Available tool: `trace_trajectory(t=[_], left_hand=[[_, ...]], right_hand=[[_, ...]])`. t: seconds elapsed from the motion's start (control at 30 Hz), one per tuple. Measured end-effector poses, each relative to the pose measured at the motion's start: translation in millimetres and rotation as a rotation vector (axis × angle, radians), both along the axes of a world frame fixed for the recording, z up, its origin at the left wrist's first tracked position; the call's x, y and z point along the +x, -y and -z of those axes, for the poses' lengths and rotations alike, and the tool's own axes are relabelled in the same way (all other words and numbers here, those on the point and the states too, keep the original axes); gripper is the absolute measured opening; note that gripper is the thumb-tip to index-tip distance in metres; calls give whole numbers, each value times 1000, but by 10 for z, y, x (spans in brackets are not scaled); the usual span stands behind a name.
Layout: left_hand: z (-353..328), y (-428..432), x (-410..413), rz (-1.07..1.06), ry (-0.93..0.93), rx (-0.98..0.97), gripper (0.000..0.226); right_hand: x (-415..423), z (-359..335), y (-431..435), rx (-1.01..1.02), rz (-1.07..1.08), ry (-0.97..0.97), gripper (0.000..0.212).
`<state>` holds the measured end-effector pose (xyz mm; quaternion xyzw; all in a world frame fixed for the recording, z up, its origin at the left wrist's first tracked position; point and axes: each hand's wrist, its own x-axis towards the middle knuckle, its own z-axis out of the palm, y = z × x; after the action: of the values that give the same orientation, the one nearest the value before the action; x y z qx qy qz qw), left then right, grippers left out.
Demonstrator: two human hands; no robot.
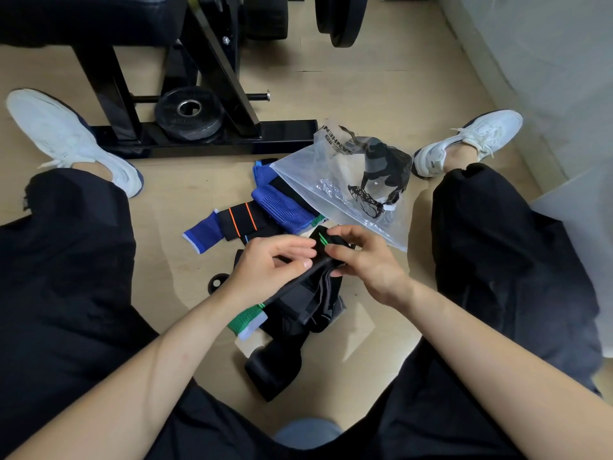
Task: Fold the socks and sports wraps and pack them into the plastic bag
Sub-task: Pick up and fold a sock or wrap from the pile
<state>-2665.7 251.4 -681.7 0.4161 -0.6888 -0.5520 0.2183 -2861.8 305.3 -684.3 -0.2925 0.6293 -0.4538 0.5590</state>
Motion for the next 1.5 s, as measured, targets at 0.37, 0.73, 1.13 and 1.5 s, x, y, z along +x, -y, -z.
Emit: trace_trajectory(t=[0.37, 0.73, 1.13, 1.5], left_hand=[[-21, 144, 107, -148, -119, 275, 45], [-64, 190, 115, -306, -254, 180, 40], [-117, 236, 137, -204, -187, 169, 16], [-149, 142, 138, 220, 46, -20, 52]], right_hand=[[-284, -114, 87, 86, 303, 466, 11], [-290, -96, 77, 207, 195, 382, 9], [-335, -76, 89, 201, 150, 397, 20], [-308, -34, 56, 18, 58, 279, 32]])
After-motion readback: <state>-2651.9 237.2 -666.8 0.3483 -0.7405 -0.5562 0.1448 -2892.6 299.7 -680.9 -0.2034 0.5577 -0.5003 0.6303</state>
